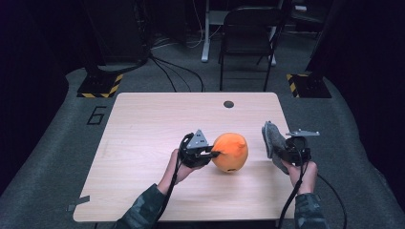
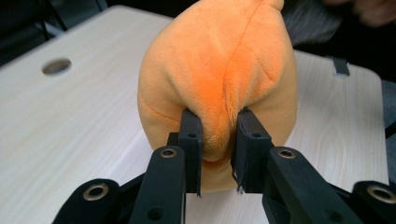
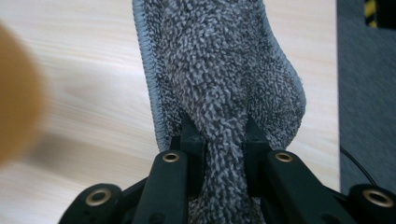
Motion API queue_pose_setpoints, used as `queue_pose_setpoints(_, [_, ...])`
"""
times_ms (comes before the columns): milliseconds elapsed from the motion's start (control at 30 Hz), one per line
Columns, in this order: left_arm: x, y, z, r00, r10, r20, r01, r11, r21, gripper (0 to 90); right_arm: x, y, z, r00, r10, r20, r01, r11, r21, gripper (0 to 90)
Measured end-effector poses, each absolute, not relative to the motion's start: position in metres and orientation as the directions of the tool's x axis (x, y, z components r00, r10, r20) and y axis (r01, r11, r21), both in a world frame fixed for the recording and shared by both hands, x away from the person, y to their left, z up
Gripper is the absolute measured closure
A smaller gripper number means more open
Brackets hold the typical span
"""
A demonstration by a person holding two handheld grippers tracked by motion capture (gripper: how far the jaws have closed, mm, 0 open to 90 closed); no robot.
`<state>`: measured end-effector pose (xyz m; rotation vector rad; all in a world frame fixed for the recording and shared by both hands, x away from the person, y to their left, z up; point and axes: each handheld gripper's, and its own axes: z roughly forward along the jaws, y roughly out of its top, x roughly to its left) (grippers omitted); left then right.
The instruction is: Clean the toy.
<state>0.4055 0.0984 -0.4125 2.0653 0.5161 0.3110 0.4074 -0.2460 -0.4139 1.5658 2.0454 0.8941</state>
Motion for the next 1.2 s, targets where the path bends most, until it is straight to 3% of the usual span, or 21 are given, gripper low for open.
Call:
queue_pose_setpoints(100, [0.413, 0.091, -0.427, 0.879, 0.474, -0.046, 0.299, -0.474, 0.828, 75.0, 0.397, -0.232, -0.393, -0.347, 0.936, 0.057, 0.642, 0.193, 0.742, 76.7])
queue_pose_setpoints(300, [0.414, 0.084, -0.436, 0.881, 0.471, -0.052, 0.313, -0.495, 0.811, 74.9, 0.378, -0.188, -0.361, -0.496, 0.860, 0.121, 0.560, 0.211, 0.801, 76.7])
queue_pose_setpoints(467, [0.414, 0.085, -0.439, 0.881, 0.471, -0.046, 0.306, -0.492, 0.815, 74.9, 0.376, -0.146, -0.372, -0.590, 0.787, 0.180, 0.571, 0.249, 0.782, 76.5])
queue_pose_setpoints(600, [0.413, 0.081, -0.444, 0.883, 0.470, -0.015, 0.289, -0.518, 0.805, 75.1, 0.381, -0.124, -0.394, -0.589, 0.807, 0.041, 0.558, 0.369, 0.743, 76.9])
queue_pose_setpoints(700, [0.415, 0.082, -0.447, 0.879, 0.476, -0.020, 0.292, -0.506, 0.812, 75.2, 0.382, -0.124, -0.400, -0.553, 0.833, -0.025, 0.559, 0.393, 0.730, 77.0])
queue_pose_setpoints(1000, [0.415, 0.081, -0.450, 0.874, 0.485, -0.037, 0.301, -0.480, 0.824, 74.9, 0.394, -0.158, -0.405, -0.455, 0.891, -0.002, 0.612, 0.314, 0.726, 76.7])
queue_pose_setpoints(1100, [0.413, 0.080, -0.450, 0.868, 0.495, -0.027, 0.298, -0.476, 0.828, 74.5, 0.388, -0.157, -0.394, -0.477, 0.879, 0.018, 0.589, 0.304, 0.749, 76.5])
queue_pose_setpoints(1200, [0.412, 0.079, -0.450, 0.869, 0.494, -0.026, 0.293, -0.471, 0.832, 74.4, 0.376, -0.129, -0.382, -0.567, 0.823, 0.033, 0.531, 0.334, 0.779, 76.1])
